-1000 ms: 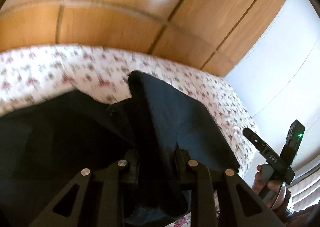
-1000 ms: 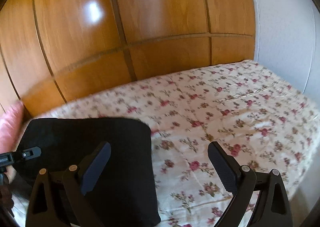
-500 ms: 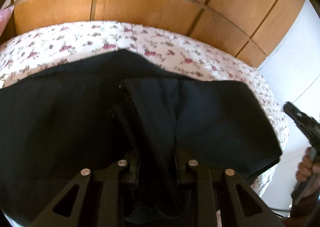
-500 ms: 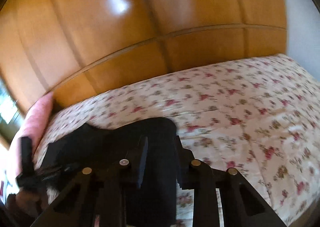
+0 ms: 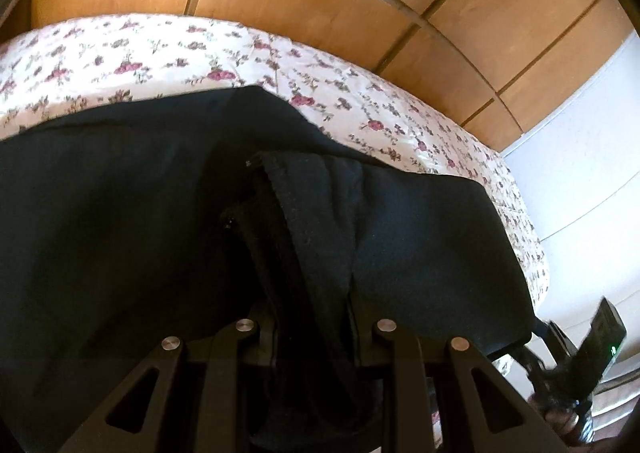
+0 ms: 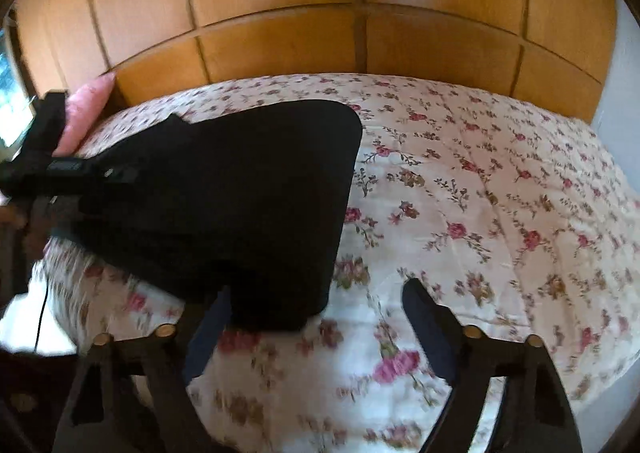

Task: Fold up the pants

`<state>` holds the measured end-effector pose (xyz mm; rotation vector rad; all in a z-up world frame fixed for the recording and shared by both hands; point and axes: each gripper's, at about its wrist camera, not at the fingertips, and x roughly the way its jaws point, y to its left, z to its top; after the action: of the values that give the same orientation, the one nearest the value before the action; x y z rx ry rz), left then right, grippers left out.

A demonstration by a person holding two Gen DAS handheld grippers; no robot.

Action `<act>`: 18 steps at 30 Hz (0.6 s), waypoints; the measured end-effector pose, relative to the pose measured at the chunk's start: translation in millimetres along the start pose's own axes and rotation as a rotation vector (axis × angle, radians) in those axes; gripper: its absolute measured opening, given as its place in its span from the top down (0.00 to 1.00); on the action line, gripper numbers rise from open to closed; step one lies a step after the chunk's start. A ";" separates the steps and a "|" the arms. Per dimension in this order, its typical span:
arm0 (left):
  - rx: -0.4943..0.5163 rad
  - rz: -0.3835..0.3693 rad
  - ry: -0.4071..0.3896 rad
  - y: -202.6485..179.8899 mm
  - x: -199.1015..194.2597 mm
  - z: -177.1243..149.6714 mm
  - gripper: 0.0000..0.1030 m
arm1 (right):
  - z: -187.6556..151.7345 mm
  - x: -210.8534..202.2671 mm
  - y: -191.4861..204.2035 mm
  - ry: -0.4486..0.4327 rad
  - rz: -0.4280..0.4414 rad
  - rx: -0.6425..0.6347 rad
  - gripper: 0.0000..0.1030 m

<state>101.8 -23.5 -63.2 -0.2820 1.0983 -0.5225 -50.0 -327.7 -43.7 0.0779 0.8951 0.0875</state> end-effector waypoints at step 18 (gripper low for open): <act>0.095 0.126 -0.110 -5.7 -26.6 -21.8 0.65 | 18.0 -21.7 9.4 0.047 -0.175 -0.126 0.31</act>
<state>71.4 -13.3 -49.5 -0.1551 0.9748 -0.4408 -49.8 -321.2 -14.7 -0.1199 0.9374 -0.0176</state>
